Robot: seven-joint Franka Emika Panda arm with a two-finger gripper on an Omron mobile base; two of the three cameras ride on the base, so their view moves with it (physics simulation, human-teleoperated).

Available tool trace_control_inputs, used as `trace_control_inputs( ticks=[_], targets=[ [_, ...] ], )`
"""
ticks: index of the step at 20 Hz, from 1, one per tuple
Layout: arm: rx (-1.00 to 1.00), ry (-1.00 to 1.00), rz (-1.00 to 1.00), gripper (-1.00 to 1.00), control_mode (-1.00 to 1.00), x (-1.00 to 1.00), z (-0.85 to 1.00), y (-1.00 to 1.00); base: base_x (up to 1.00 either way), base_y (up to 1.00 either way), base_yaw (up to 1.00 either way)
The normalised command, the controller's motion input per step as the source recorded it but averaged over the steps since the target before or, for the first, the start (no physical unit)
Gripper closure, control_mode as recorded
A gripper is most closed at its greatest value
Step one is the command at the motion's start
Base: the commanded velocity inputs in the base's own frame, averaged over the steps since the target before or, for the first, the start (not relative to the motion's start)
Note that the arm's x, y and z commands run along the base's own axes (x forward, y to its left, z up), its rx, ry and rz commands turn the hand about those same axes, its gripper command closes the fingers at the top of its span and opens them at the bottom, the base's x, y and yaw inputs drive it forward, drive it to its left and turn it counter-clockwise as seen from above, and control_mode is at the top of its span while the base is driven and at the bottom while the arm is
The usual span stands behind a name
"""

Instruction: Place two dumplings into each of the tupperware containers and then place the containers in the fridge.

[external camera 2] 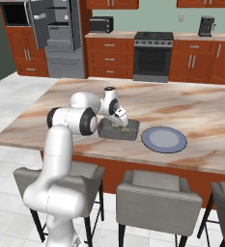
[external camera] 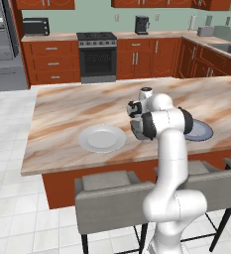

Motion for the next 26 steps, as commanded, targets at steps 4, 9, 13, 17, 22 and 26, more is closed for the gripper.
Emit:
trace_control_inputs(
  ticks=[4, 9, 13, 17, 22, 26],
  targets=[
    [0.0, 0.0, 0.0, -1.0, -1.0, -0.16, 0.0, 0.0, 0.0, 0.0, 0.0],
    [-0.02, 0.0, 0.0, -1.0, -1.0, -0.13, 0.02, 0.0, 0.0, 0.0, 0.0],
    [-0.01, 0.0, 0.01, -1.0, -1.0, -0.41, 0.41, 0.0, 0.0, 0.0, 0.0],
    [-0.01, -0.07, 0.08, -1.0, -1.0, -0.82, 0.49, -0.03, 0.0, 0.0, 0.0],
    [0.0, -0.15, 0.2, -1.0, -1.0, -0.99, 0.37, -0.01, 0.0, 0.0, 0.0],
    [-0.01, -0.19, 0.28, -1.0, -1.0, -1.0, 0.38, 0.0, 0.0, 0.0, 0.0]
  ],
)
